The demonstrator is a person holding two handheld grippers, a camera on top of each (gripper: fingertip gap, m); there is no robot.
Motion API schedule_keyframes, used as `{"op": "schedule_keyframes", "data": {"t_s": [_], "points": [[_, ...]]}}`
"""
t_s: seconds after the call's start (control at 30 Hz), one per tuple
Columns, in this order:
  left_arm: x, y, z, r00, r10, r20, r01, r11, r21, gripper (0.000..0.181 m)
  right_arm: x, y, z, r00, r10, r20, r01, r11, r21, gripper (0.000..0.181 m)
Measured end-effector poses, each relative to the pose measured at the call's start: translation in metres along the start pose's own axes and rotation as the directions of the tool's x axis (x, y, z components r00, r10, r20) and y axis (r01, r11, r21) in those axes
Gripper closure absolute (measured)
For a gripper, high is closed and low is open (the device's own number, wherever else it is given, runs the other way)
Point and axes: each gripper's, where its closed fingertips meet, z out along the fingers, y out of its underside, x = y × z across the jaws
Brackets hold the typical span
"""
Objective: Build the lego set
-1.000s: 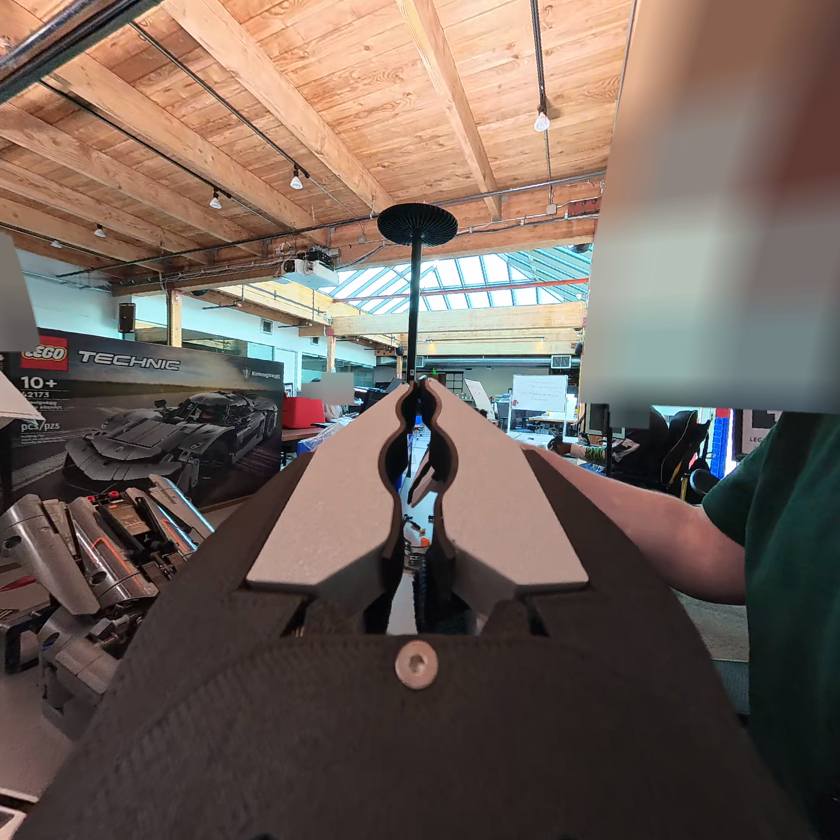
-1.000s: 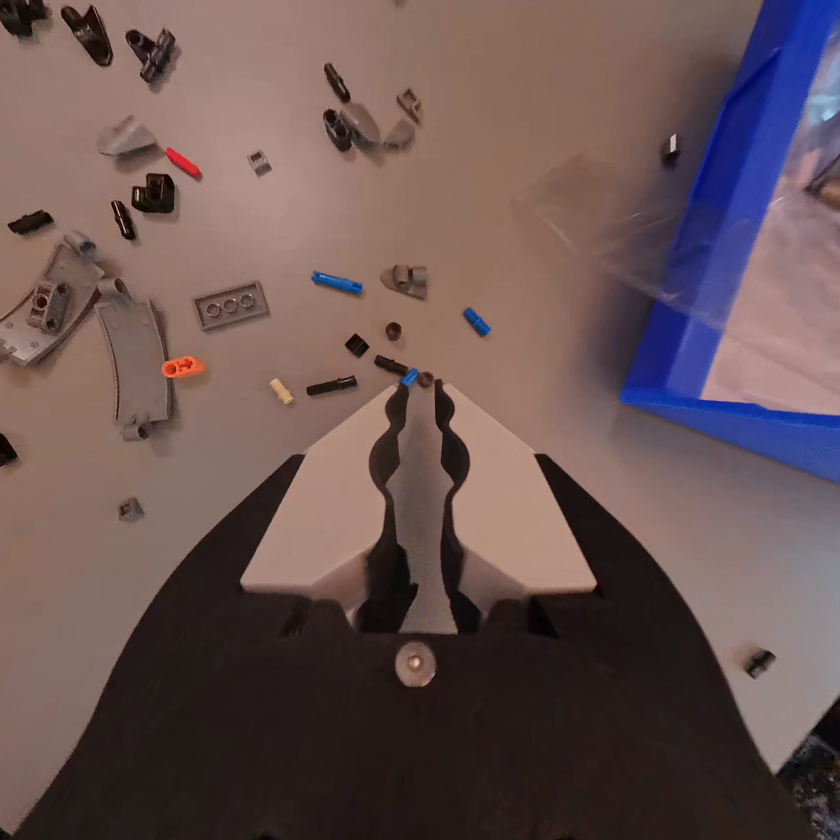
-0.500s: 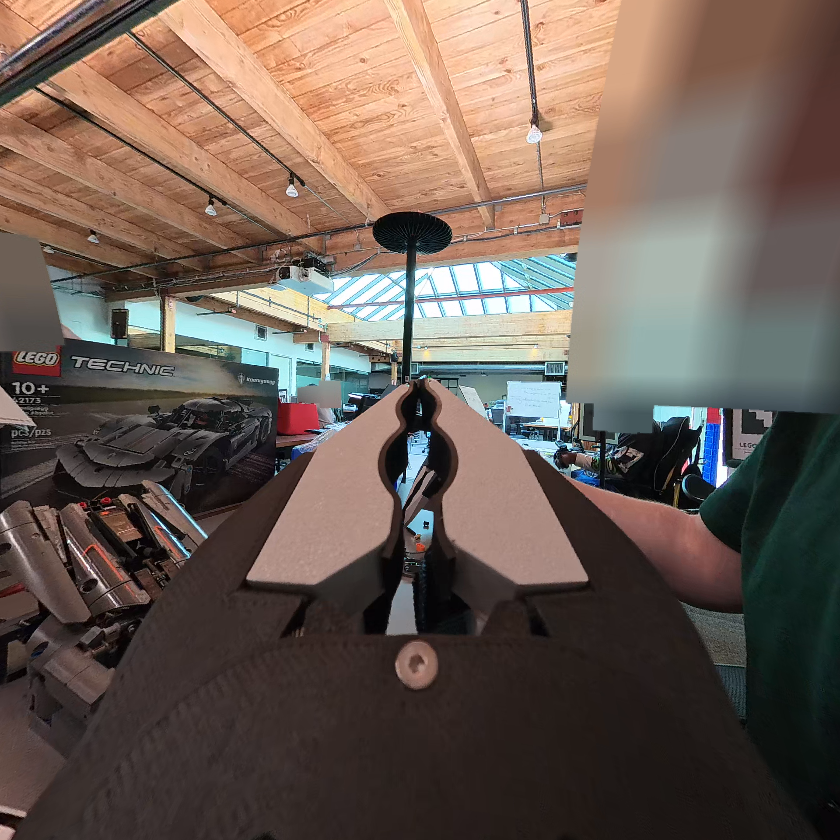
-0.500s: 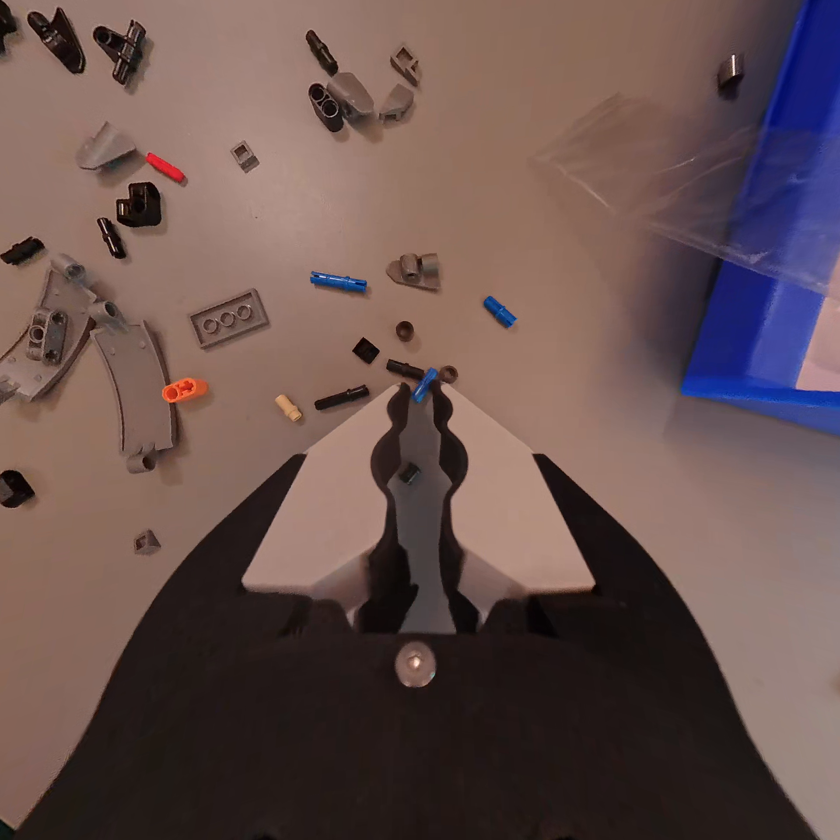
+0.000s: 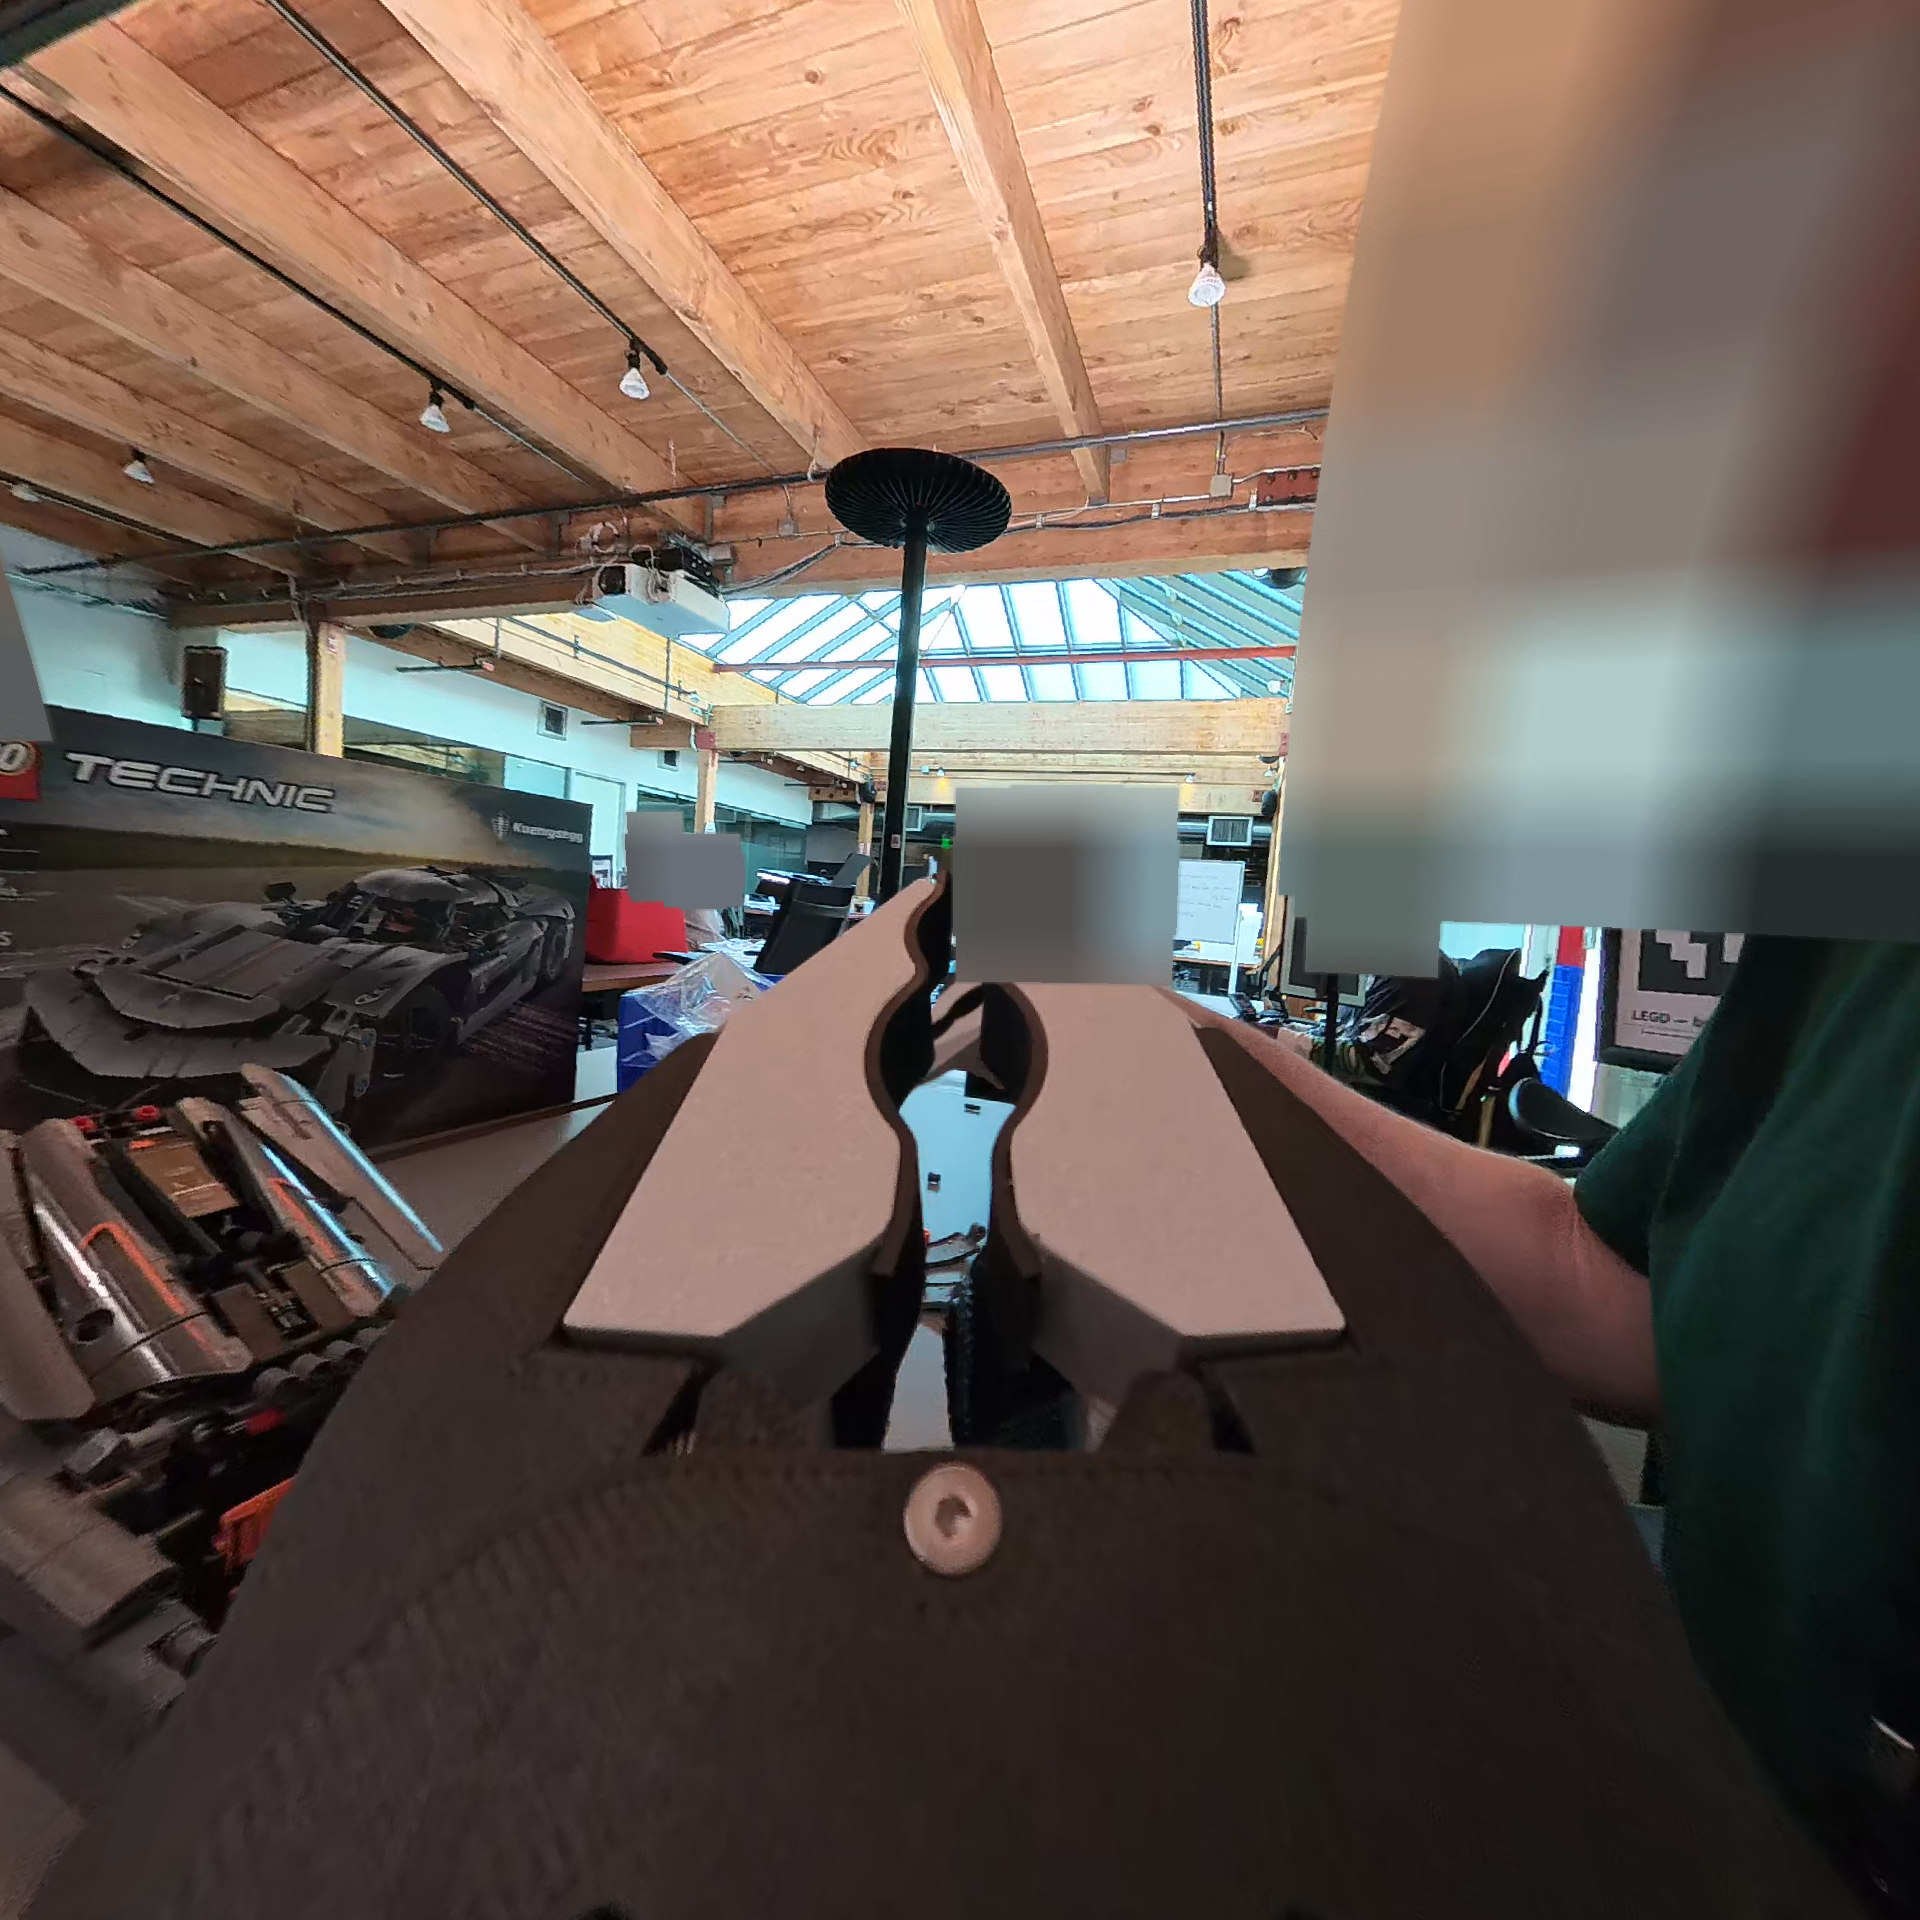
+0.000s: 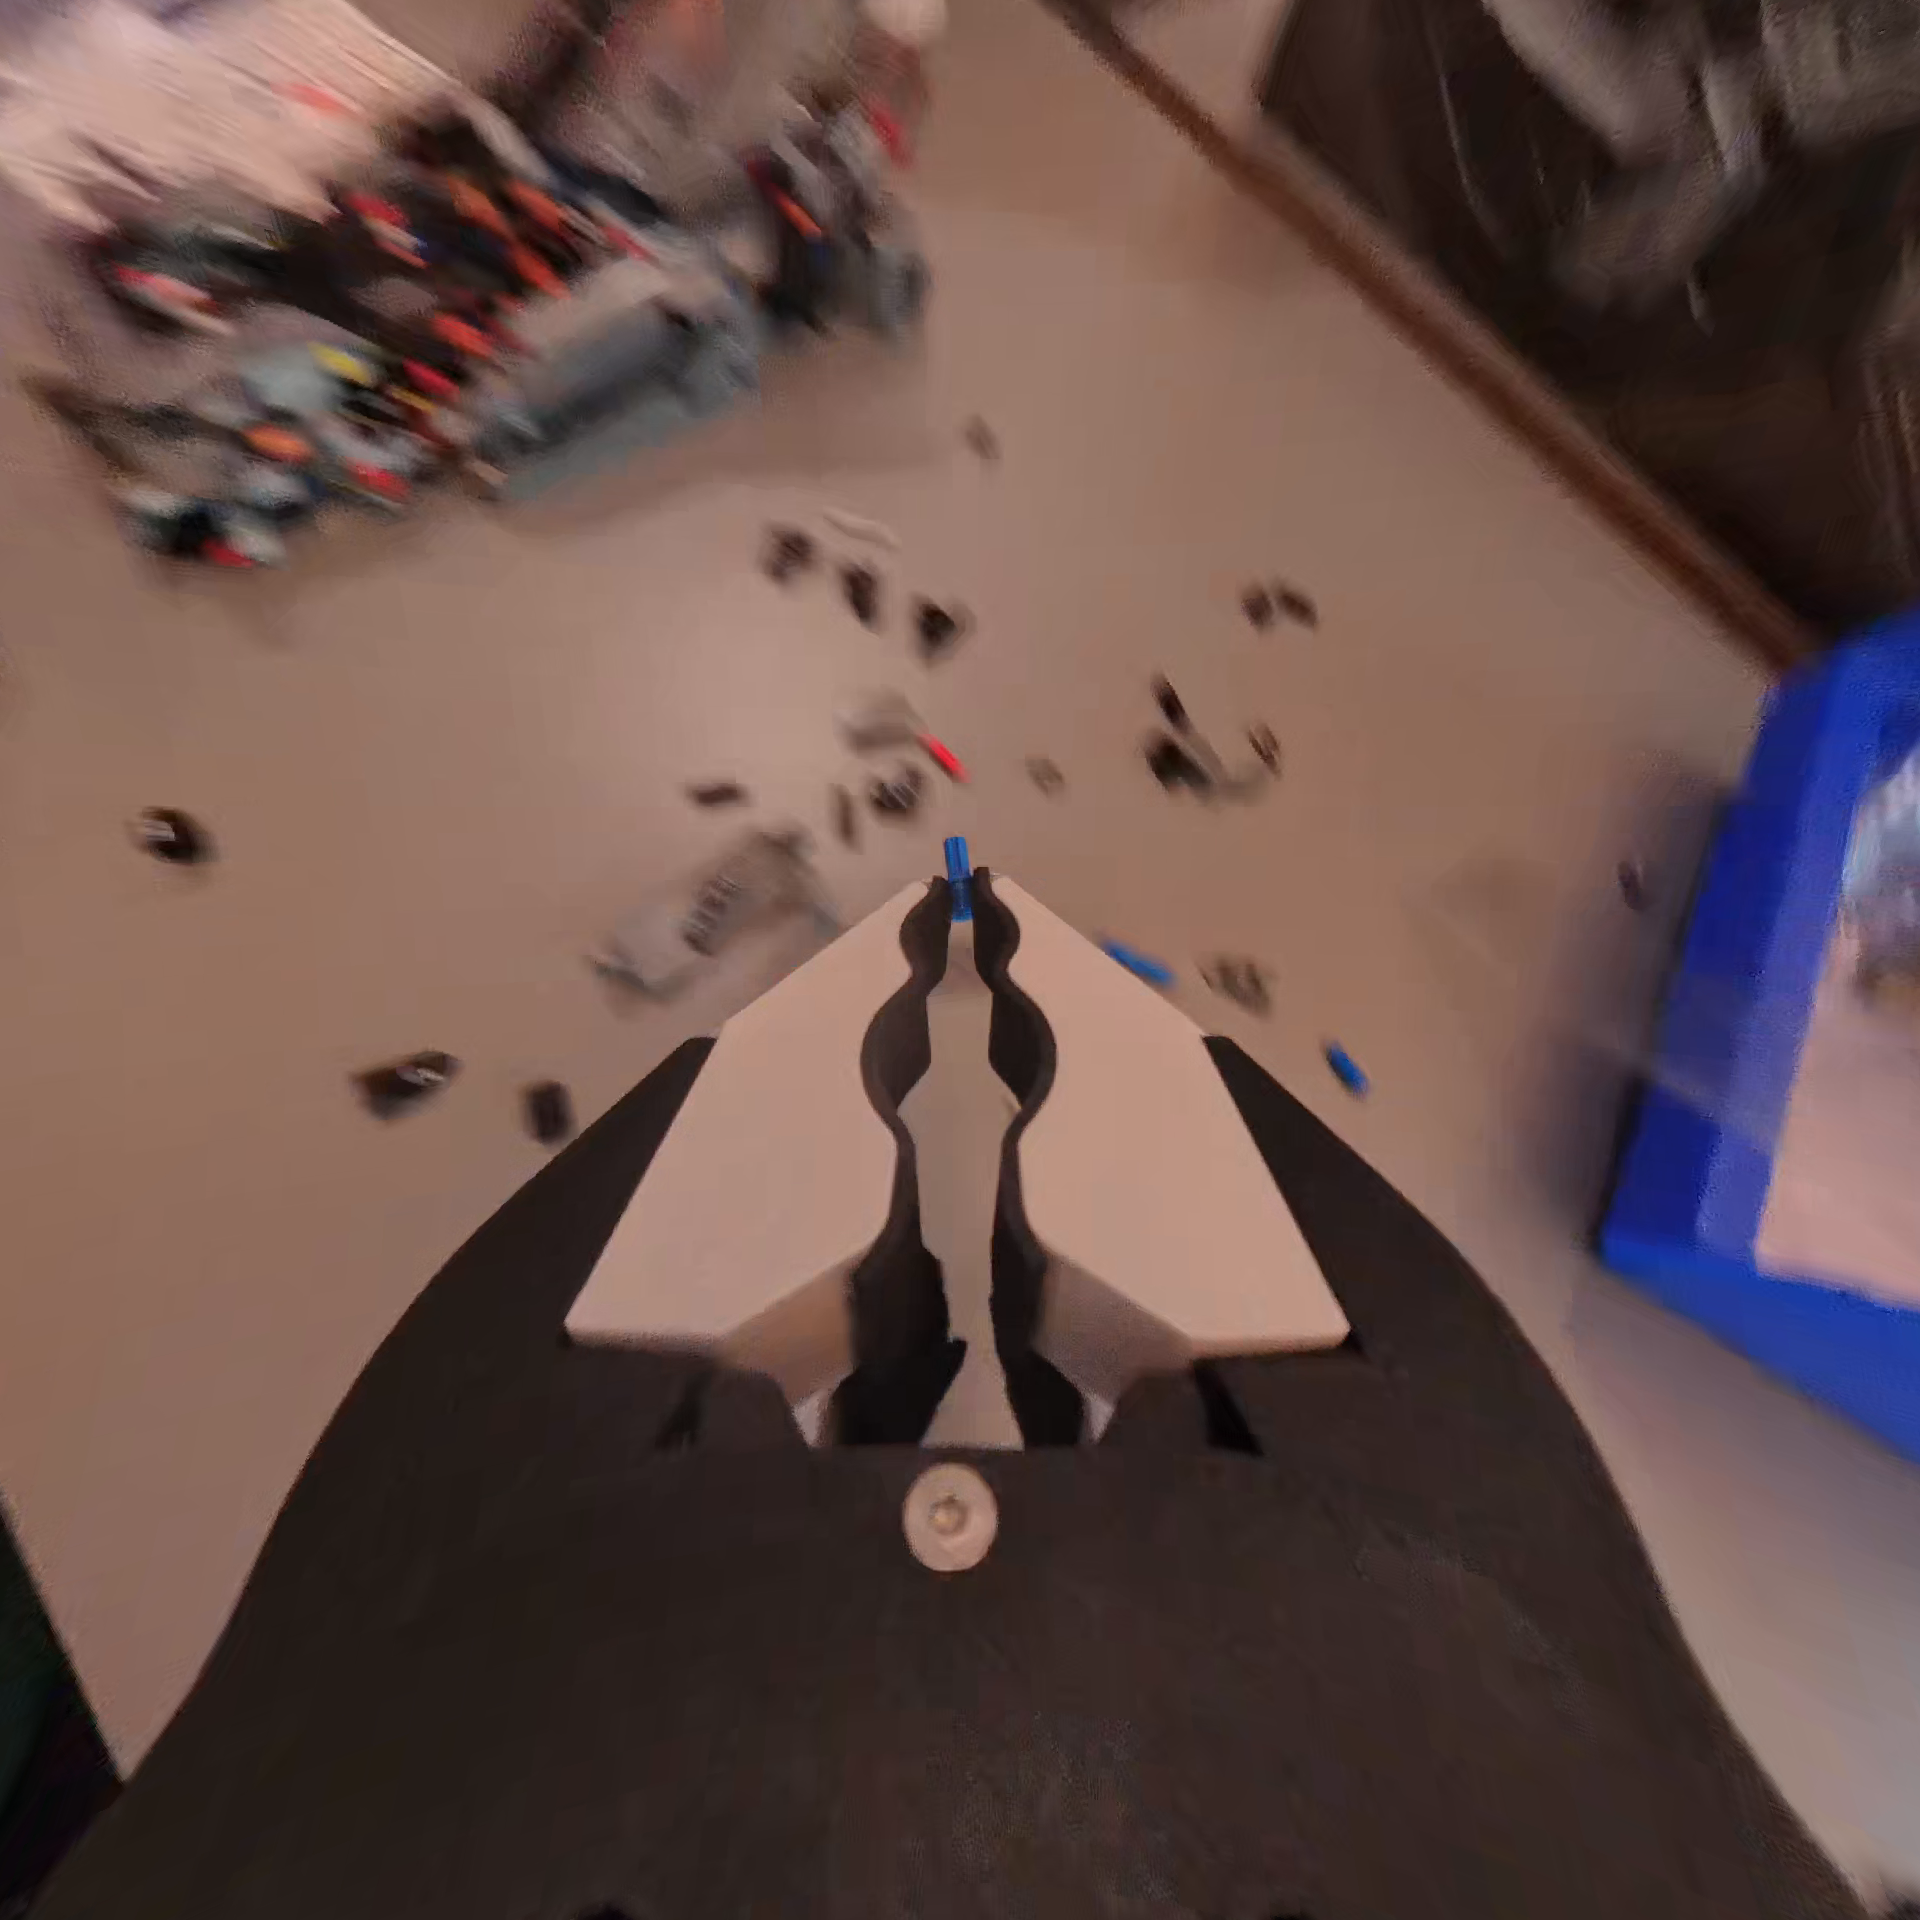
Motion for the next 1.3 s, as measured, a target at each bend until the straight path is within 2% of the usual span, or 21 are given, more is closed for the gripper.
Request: {"op": "schedule_keyframes", "data": {"t_s": [0.13,0.23,0.37,0.67,0.93,1.13,1.3], "points": [[0.001,0.003,0.006,0.996,-0.088,-0.034,0.089,0.996,0.028,0.181,-0.106,-0.077,-0.008,0.953,-0.287,0.099,0.261,0.941,0.213,0.179],[0.001,0.008,0.012,0.990,-0.130,-0.045,0.131,0.991,0.025,0.181,-0.177,-0.114,-0.004,0.872,-0.477,0.112,0.424,0.849,0.316,0.180],[0.000,0.018,0.020,0.990,-0.139,-0.029,0.139,0.990,-0.007,0.181,-0.219,-0.146,-0.007,0.809,-0.584,0.061,0.509,0.748,0.426,0.180],[0.002,0.032,0.034,0.991,-0.132,-0.012,0.131,0.989,-0.064,0.181,-0.227,-0.151,-0.004,0.801,-0.595,0.062,0.499,0.722,0.479,0.180],[0.004,0.037,0.039,0.993,-0.117,-0.015,0.115,0.989,-0.092,0.181,-0.226,-0.150,-0.004,0.807,-0.582,0.099,0.469,0.735,0.490,0.180],[0.006,0.036,0.041,0.999,-0.046,-0.018,0.044,0.990,-0.132,0.181,-0.227,-0.150,-0.005,0.811,-0.553,0.190,0.405,0.766,0.498,0.180],[0.005,0.038,0.040,0.999,0.051,-0.005,-0.050,0.977,-0.205,0.181,-0.225,-0.149,-0.002,0.809,-0.550,0.207,0.410,0.781,0.471,0.180]]}}
